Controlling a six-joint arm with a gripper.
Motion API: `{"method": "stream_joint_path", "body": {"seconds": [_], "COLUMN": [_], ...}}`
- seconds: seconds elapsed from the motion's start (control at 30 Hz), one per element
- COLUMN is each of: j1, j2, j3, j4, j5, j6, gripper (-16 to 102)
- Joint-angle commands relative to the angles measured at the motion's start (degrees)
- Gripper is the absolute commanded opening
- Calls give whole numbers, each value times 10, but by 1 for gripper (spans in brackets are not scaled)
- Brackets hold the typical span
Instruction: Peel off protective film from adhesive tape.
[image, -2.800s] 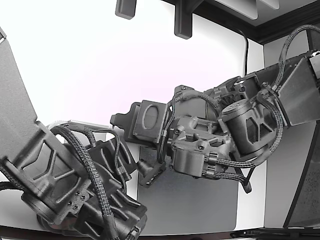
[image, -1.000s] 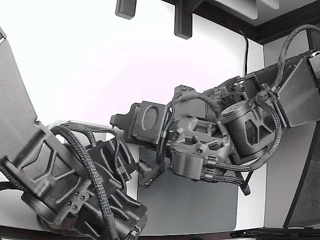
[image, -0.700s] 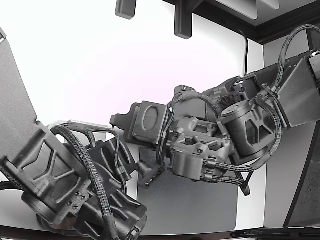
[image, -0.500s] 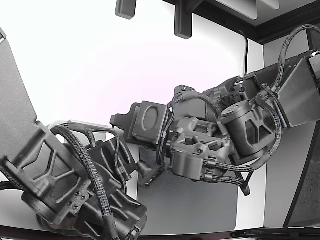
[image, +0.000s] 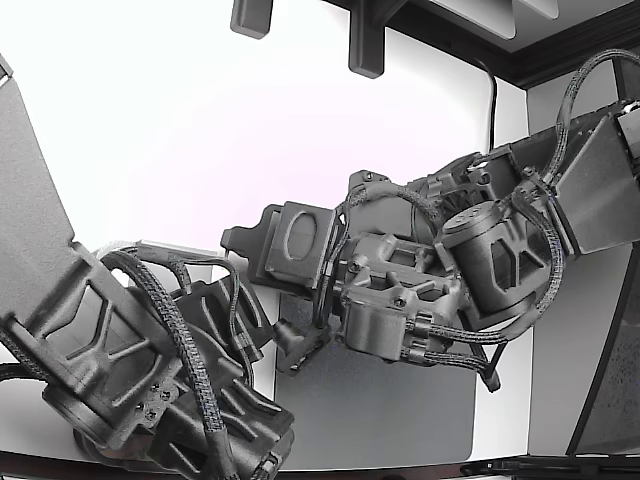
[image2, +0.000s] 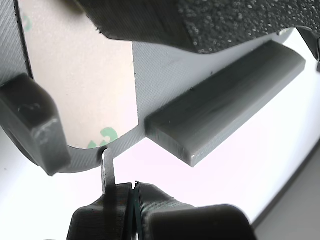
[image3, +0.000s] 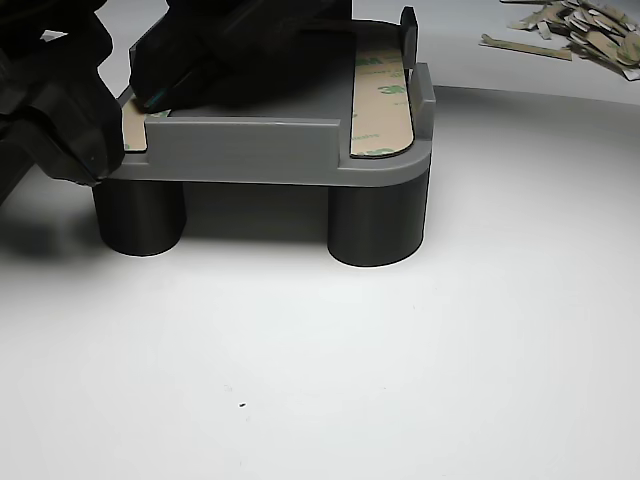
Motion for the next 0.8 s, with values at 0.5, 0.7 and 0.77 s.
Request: {"method": "stream_joint_path", "body": {"seconds": [0.5,0.7,0.77], "j1": [-4,-4,-4], "j2": [5,5,4], "j3": [-19,-21,-22], "j4": [-6,-5,-5], "j5": [2,2,2], "j6": [3,4,4], "gripper": [-11,-11,-11]}}
